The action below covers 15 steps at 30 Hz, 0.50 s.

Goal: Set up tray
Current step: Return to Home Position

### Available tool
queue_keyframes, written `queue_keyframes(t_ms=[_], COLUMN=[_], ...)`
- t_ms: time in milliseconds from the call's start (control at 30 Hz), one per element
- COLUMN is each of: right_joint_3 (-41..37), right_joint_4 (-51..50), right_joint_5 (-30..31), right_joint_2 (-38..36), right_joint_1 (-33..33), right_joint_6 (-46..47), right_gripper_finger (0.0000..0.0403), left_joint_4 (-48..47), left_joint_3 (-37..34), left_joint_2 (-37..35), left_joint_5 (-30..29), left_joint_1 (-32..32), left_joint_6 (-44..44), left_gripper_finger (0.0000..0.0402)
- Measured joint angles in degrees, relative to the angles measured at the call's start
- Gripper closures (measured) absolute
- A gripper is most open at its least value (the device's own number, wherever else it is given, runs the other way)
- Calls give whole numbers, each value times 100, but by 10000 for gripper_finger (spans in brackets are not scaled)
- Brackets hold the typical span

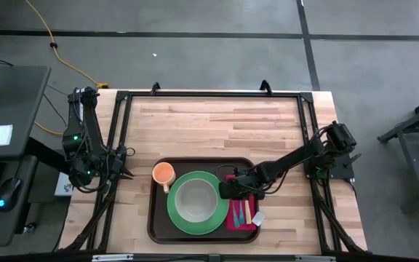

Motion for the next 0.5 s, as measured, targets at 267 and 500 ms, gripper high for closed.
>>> queue_keyframes(t_ms=[267,500], right_joint_3=[0,0], right_joint_4=[39,69], right_joint_5=[4,1], right_joint_2=[2,2], right_joint_1=[0,0], right_joint_6=[46,46], right_gripper_finger=[364,346], left_joint_4=[-1,-1], left_joint_3=[0,0], left_joint_2=[0,0], left_joint_5=[0,0], left_joint_1=[1,1], left_joint_6=[0,0], left_gripper_finger=[323,323])
